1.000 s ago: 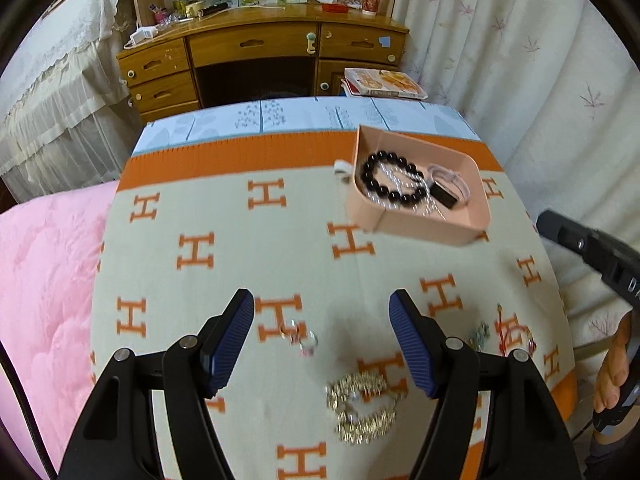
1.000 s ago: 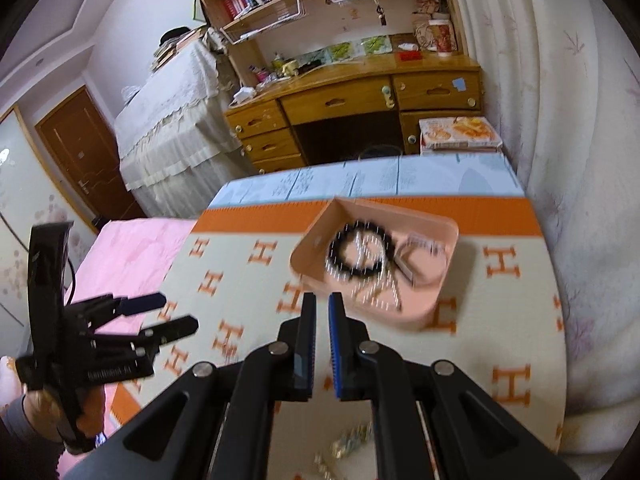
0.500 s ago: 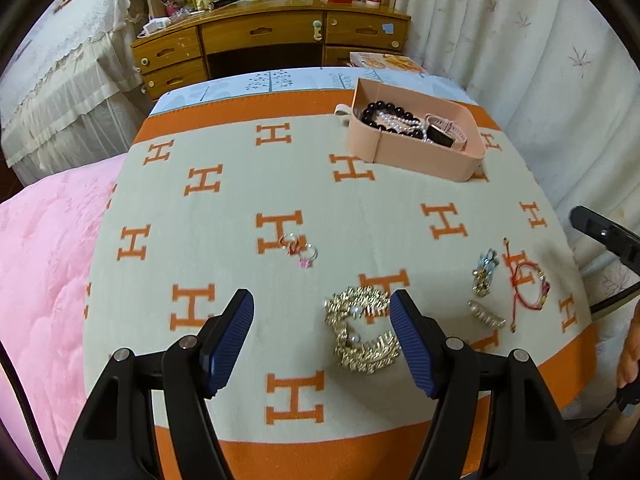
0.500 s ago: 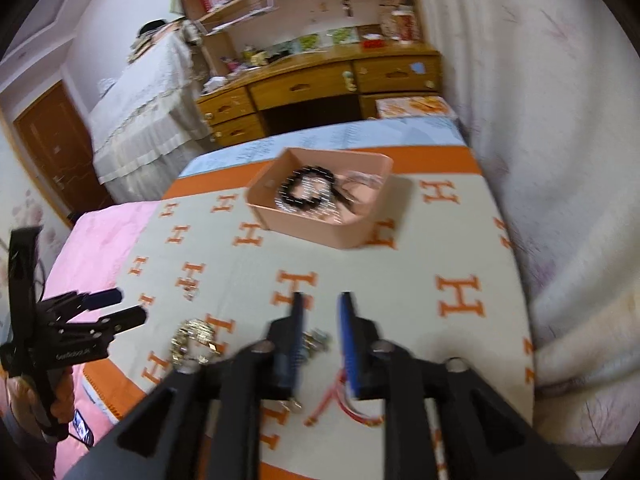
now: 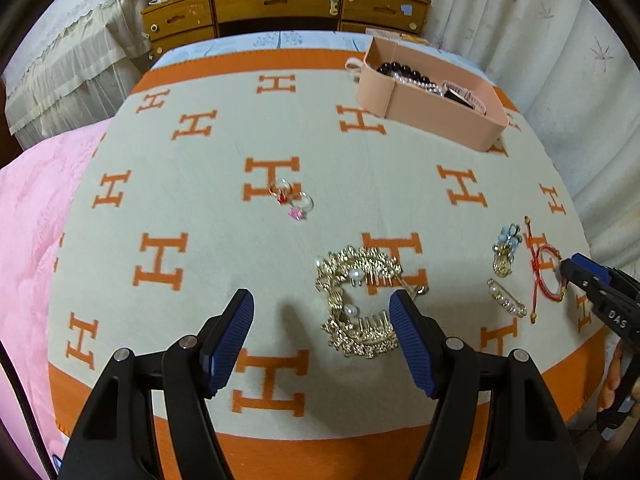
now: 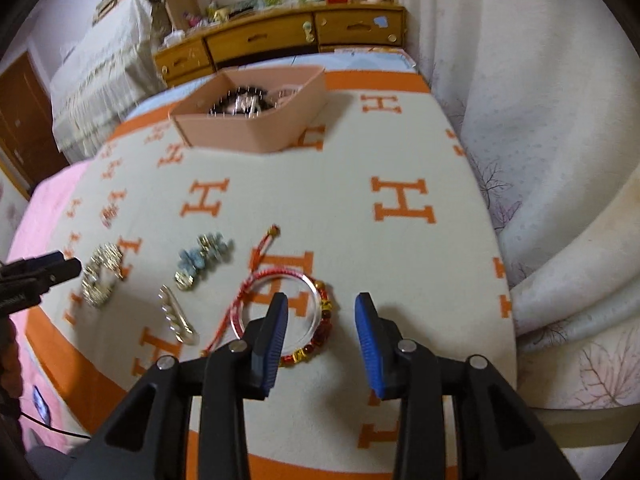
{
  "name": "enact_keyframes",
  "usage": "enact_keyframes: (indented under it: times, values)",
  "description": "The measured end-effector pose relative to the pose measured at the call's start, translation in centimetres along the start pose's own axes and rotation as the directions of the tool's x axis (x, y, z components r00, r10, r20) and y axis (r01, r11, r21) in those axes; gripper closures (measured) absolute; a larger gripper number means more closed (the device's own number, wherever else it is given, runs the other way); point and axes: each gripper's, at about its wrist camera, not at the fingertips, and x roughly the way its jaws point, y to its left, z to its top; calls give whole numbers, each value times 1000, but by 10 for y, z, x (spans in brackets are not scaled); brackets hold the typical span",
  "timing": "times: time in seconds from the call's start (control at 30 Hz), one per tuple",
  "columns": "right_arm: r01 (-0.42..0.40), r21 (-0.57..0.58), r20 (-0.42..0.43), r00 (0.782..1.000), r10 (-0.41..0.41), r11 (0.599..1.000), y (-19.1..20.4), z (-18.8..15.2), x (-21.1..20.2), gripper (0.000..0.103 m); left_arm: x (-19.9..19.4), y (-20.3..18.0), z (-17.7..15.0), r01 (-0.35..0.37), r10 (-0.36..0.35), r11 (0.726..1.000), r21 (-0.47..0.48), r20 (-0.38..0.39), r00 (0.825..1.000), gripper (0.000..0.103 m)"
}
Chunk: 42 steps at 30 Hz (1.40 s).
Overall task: Organize jewelry
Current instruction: 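Grasp the gold chain necklace with the left gripper while the right grasps the red string bracelet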
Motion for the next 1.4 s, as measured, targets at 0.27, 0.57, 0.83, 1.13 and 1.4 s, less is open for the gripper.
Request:
enact_keyframes:
  times: [0.27,0.57,0.83,1.13,1.4]
  values:
    - [54,-101,26,998,-51,993,18,-5,7,81,13,-5,0,-20,21,1000,7,-43,999,56]
    - [31,-114,30,999,-27,993,19,-5,6,88,26,-8,3,-37,35,999,-12,-95,995,70]
    - [-14,-65,16,1000,15,998,11,-3,7,91,29,-7,7,-47,46,999,-9,-80,996,93]
    - [-73,-33,4,997,73,997,12,-4,5,92,21,2,2,8,-11,997,-82,-37,999,94]
    - [-118,-40,36,992,119,992,20,-3,-6,92,-4,4,4,43,-41,995,-92,25,999,94]
